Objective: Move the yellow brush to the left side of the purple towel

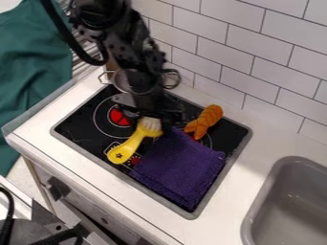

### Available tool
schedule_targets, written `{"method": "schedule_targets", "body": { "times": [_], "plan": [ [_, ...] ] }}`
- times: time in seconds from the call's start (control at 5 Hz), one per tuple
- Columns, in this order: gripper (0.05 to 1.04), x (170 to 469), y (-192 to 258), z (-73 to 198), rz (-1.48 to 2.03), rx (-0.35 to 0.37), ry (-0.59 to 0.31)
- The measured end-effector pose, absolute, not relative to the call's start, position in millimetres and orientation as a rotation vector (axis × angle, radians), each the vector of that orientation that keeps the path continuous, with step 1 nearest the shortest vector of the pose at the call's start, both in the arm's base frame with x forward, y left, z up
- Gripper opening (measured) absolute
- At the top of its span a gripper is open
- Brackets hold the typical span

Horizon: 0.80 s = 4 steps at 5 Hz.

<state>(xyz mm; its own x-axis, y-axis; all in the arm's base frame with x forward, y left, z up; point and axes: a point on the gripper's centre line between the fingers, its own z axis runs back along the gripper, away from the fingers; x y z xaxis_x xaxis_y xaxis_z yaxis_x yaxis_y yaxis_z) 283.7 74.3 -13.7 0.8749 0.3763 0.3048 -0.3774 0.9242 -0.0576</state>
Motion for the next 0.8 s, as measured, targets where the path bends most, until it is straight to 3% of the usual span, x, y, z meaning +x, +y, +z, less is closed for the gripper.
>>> {"method": "schedule_targets", "body": {
  "times": [0.4, 0.8],
  "plan": [
    [0.746, 278, 118, -20, 0.48, -0.004, -0.322],
    [0.746, 285, 134, -38, 0.46, 0.021, -0.286]
  ]
}}
